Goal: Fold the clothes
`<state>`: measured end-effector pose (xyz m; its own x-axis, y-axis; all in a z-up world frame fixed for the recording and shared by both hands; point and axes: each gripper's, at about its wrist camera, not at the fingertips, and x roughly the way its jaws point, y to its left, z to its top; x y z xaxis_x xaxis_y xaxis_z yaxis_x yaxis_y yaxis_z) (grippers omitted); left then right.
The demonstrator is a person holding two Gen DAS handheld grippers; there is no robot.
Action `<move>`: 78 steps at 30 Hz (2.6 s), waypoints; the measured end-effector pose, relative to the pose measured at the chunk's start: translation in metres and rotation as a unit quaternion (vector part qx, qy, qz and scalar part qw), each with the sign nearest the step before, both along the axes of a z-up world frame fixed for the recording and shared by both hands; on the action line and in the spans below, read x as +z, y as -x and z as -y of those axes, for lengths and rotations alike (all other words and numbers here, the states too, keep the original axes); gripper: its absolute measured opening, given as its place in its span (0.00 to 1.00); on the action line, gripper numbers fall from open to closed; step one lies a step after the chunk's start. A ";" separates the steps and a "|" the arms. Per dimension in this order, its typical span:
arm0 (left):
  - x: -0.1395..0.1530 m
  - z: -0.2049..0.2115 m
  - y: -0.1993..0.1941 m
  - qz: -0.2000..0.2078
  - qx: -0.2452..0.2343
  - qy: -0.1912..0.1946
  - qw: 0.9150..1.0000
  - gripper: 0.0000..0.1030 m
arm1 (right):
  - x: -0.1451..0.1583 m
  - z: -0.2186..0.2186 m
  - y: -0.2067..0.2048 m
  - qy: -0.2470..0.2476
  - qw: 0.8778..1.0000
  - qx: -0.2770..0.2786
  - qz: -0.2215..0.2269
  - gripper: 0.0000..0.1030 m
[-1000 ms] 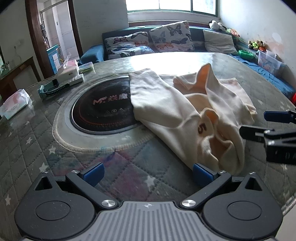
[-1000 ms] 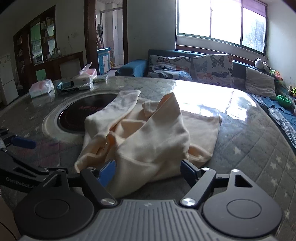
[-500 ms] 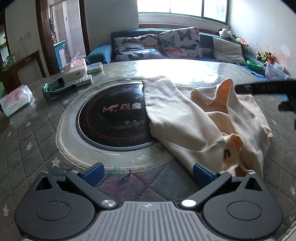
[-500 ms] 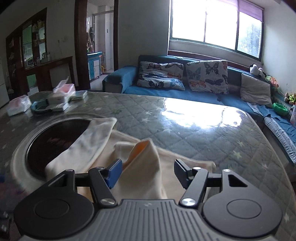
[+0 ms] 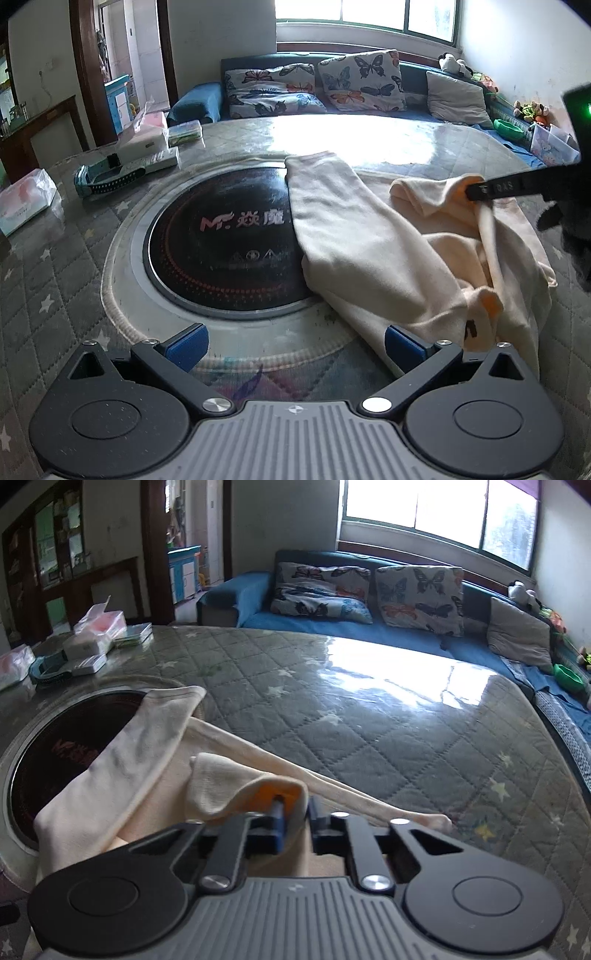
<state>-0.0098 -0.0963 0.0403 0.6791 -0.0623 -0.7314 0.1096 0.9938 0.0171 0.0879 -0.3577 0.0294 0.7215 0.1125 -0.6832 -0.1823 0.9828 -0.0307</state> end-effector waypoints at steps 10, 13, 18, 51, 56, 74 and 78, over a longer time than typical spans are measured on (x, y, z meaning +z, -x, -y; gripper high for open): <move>0.016 0.010 -0.012 0.023 -0.008 -0.001 1.000 1.00 | 0.039 0.056 0.080 -0.009 0.993 -0.076 0.095 0.03; 0.019 0.017 -0.014 0.030 -0.018 -0.003 0.999 1.00 | 0.043 0.081 0.118 -0.003 0.987 -0.114 0.110 0.03; 0.023 0.027 -0.021 0.037 -0.030 -0.007 0.999 1.00 | 0.030 0.114 0.172 0.010 0.980 -0.178 0.092 0.03; -0.015 0.089 -0.150 0.017 -0.046 -0.025 0.998 0.82 | -0.017 0.202 0.213 -0.033 0.932 -0.355 0.062 0.60; -0.020 0.087 -0.154 0.011 -0.045 -0.023 0.999 0.79 | -0.027 0.214 0.219 -0.023 0.924 -0.380 0.049 0.60; -0.010 0.082 -0.167 0.034 -0.023 -0.007 0.999 0.65 | -0.022 0.165 0.187 0.029 0.962 -0.263 0.066 0.60; -0.015 0.085 -0.181 0.018 -0.014 -0.019 1.000 0.61 | -0.025 0.160 0.182 0.031 0.964 -0.255 0.063 0.60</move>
